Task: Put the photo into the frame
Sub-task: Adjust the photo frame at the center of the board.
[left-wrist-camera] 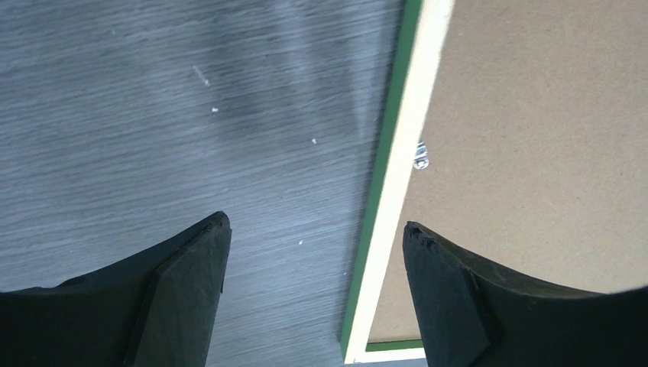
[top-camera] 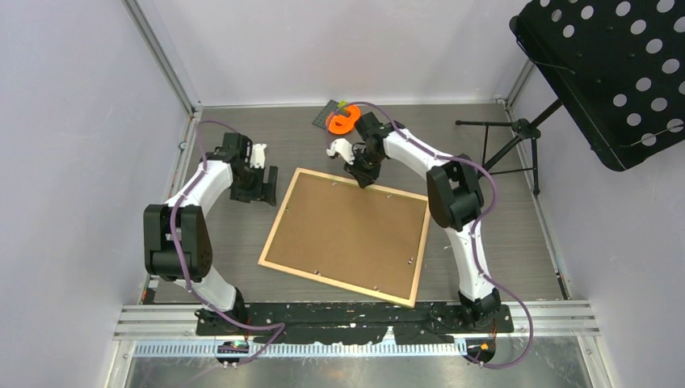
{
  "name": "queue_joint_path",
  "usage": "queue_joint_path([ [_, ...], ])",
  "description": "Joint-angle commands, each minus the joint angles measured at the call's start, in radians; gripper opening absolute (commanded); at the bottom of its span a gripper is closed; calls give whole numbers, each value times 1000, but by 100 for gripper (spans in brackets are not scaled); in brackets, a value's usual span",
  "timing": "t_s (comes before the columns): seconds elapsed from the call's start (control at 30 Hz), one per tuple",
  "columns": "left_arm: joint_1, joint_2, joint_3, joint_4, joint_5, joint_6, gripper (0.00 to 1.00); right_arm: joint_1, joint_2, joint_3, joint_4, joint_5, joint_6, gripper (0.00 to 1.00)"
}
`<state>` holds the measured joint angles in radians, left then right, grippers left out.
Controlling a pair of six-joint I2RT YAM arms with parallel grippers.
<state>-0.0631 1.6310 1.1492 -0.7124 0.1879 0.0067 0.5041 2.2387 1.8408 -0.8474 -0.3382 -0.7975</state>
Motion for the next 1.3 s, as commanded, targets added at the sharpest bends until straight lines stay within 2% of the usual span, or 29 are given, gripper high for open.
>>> queue_joint_path([
  [0.0,24,-53,-4,-38,28,34,83,71,57,179,-21,-35,14,6],
  [0.23,64,-40,-12,-82,65,32,87,139,211,509,-126,-42,-43,6],
  [0.37,108,-16,-23,-94,91,20,88,175,251,563,-105,-32,-82,8],
  [0.43,113,-9,-35,-92,93,16,88,188,242,548,-62,-18,-73,18],
  [0.53,116,-7,-54,-80,89,7,90,190,206,501,24,13,-9,47],
  [0.67,118,-8,-73,-60,84,0,91,182,95,351,145,72,96,65],
  [0.73,121,-9,-79,-53,87,-1,91,172,26,268,196,111,164,68],
  [0.87,126,-21,-93,-38,103,-1,91,140,-128,78,269,200,311,70],
  [1.03,132,-31,-100,-24,111,-1,91,118,-376,-261,335,278,452,71],
  [1.27,133,-31,-103,-10,85,6,90,100,-633,-652,366,263,526,72],
])
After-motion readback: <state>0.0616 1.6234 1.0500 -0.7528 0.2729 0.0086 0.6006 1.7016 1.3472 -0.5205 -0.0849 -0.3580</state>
